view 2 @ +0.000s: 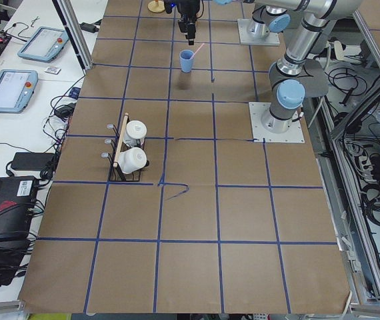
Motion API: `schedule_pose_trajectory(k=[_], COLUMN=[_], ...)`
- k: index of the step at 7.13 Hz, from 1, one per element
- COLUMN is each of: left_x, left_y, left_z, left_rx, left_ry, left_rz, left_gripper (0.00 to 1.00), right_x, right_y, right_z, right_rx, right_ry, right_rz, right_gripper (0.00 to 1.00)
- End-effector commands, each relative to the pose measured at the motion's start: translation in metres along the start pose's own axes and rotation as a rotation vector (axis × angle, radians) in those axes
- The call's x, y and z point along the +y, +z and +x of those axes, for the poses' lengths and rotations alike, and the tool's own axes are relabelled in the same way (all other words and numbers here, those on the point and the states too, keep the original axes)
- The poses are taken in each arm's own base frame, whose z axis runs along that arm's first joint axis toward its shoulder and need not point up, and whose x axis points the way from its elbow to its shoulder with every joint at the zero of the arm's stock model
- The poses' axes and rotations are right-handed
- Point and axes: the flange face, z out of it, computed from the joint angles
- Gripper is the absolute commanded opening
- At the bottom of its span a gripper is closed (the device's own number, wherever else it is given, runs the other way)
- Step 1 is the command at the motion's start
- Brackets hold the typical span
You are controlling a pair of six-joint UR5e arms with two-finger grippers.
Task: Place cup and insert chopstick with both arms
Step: 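Open the right gripper and raise it away from the cup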
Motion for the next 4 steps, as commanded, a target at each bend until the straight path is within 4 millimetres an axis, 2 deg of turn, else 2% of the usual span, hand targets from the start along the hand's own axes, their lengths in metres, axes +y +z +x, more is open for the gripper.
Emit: schedule_pose_trajectory(k=[1,2,3,4], left_x=[-0.003,0.001,0.001,0.002], left_y=[-0.006,-0.005,-0.005,-0.006], left_z=[0.0,-0.001,-0.001,-0.004], left_rx=[0.004,-0.001,-0.002,-0.004], left_ry=[0.012,0.01,0.01,0.004], left_rz=[0.045,0.04,0.04,0.041], left_gripper=[1.0,1.0,1.0,1.0], right_x=[-0.022,-0.037,-0.055,-0.069], right_y=[-0.066,-0.105,-0.143,-0.162], right_z=[0.023,0.045,0.091,0.134], right_rx=[0.085,0.125,0.142,0.15], right_ry=[-0.206,-0.35,-0.434,-0.479], right_rz=[0.158,0.208,0.259,0.273], right_gripper=[1.0,1.0,1.0,0.97])
